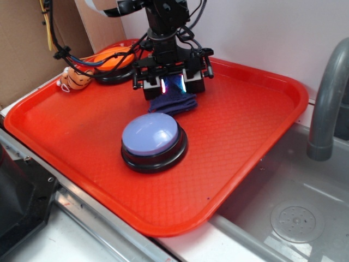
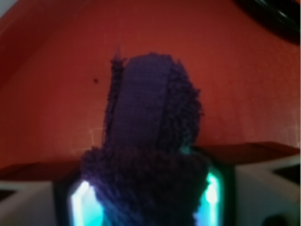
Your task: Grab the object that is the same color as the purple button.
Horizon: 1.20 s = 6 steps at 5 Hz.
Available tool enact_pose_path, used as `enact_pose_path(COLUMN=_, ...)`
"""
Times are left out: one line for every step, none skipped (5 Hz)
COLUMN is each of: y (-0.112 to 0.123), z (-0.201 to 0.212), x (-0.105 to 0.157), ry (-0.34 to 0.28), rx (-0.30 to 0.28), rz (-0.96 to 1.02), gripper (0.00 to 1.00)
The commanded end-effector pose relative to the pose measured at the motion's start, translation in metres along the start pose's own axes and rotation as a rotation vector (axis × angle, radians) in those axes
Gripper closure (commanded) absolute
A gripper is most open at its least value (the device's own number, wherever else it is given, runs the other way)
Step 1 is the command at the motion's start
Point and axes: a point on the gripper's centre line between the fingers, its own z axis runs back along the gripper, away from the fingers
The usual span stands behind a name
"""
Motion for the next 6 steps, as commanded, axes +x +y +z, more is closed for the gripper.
enact_pose_path(y=0.005, z=0.008, x=0.010, ry=-0.014, rx=0.007, rz=-0.040, gripper=1.00)
enact_pose_path(y=0.004, z=0.015, x=0.013, ry=-0.007, rx=0.026, rz=-0.103, gripper=1.00)
enact_pose_path(y=-0.002, z=0.039, x=0.019, ry=0.030, rx=0.063, rz=-0.309, gripper=1.00)
enact_pose_path(y=0.001, z=0.069, x=0.024, ry=0.058, rx=0.045, rz=-0.458, gripper=1.00)
enact_pose_path(y=0.024, z=0.096, x=0.023, ry=0.116, rx=-0.054, rz=-0.610, gripper=1.00)
enact_pose_path(y=0.051, z=0.109, x=0.022, ry=0.104, rx=-0.037, rz=-0.665, gripper=1.00)
